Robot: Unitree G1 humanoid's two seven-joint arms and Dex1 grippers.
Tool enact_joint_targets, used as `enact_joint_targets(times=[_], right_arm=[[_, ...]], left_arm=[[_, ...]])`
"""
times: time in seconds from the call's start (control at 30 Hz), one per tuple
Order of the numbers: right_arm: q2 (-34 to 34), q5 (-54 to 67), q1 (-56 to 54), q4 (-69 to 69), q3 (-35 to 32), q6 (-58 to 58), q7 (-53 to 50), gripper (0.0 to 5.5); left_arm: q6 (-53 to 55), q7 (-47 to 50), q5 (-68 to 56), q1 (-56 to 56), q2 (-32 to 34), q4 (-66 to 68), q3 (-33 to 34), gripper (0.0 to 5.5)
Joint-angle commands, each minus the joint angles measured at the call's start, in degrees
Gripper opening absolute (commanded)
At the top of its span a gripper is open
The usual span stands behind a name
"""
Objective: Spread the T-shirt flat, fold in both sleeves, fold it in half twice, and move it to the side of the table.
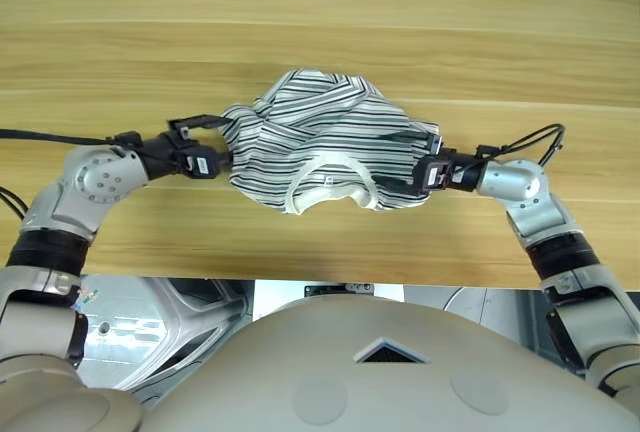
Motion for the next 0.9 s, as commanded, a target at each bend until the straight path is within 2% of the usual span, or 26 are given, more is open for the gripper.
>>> enact_joint_targets(times=[0.03, 0.13, 0.23, 0.3, 0.37, 0.53, 0.63, 0.77, 0.9], right_arm=[[-0.3, 2.8, -0.4, -2.6, -1.5, 1.1, 1.3, 4.38], [-1.3, 4.5, 0.4, -3.4, -2.0, 0.8, 2.9, 4.93], [-2.0, 6.1, 1.0, -4.3, -2.7, 0.8, 4.4, 5.39], [-2.3, 6.8, 1.1, -4.7, -3.3, 1.0, 5.0, 5.40], [-2.4, 6.9, 1.3, -4.8, -3.6, 0.8, 5.2, 5.40], [-1.9, 5.9, 1.7, -4.6, -3.4, 0.7, 5.2, 5.40], [-3.1, 6.7, 3.2, -7.3, -3.6, 0.9, 6.1, 5.40], [-10.3, 13.6, 9.7, -21.1, -2.6, 2.5, 13.2, 5.40], [-12.1, 9.4, 12.9, -25.2, -0.1, 5.0, 14.7, 5.40]], left_arm=[[2.6, 5.0, 8.3, -2.3, 2.9, 6.2, 0.5, 3.61], [1.0, 5.3, 5.6, -0.2, 4.8, 4.3, 2.8, 4.04], [-1.5, -1.0, -8.4, 6.6, 7.1, -3.7, 5.7, 4.46], [-2.1, -7.7, -21.6, 12.0, 9.4, -11.8, 6.5, 4.86], [-1.2, -13.0, -31.3, 15.3, 10.2, -19.6, 6.2, 4.91], [2.8, -19.5, -44.9, 16.0, 7.2, -28.2, 8.3, 4.91], [5.2, -24.0, -53.1, 19.3, 8.7, -34.9, 12.1, 5.36], [7.2, -32.7, -50.2, 25.9, 13.6, -41.3, 12.6, 5.36], [9.1, -35.8, -43.3, 21.4, 8.8, -36.9, 8.1, 5.36]])
